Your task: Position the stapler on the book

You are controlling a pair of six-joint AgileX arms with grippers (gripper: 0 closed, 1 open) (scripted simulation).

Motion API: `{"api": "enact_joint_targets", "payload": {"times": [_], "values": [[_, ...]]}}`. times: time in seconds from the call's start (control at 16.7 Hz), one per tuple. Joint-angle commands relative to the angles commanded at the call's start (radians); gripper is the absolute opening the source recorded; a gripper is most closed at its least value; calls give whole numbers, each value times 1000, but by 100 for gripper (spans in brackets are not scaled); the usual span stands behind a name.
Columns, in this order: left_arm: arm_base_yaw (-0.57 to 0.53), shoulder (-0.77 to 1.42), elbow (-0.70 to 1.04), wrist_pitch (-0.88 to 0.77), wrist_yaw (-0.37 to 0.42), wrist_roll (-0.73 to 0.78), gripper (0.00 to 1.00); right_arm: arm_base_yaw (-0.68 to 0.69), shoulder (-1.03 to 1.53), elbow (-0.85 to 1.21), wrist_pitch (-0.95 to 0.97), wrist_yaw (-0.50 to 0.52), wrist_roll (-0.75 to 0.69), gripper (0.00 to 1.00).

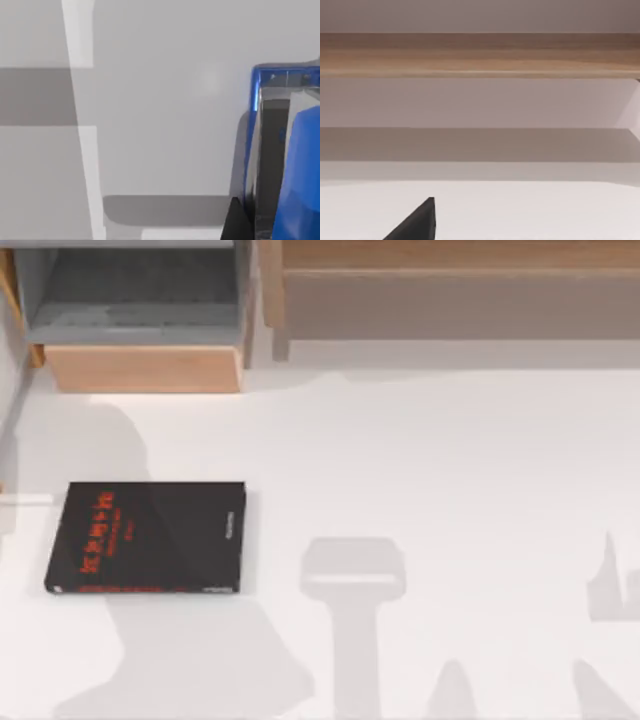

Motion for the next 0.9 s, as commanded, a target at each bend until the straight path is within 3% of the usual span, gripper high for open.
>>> {"api": "enact_joint_targets", "payload": {"times": [0.6, 0.9], "values": [[1, -14, -2, 0, 2, -1, 0, 0, 0, 0, 0, 0, 0, 100], [17, -139, -60, 2, 16, -17, 0, 0, 0, 0, 0, 0, 0, 100]]}}
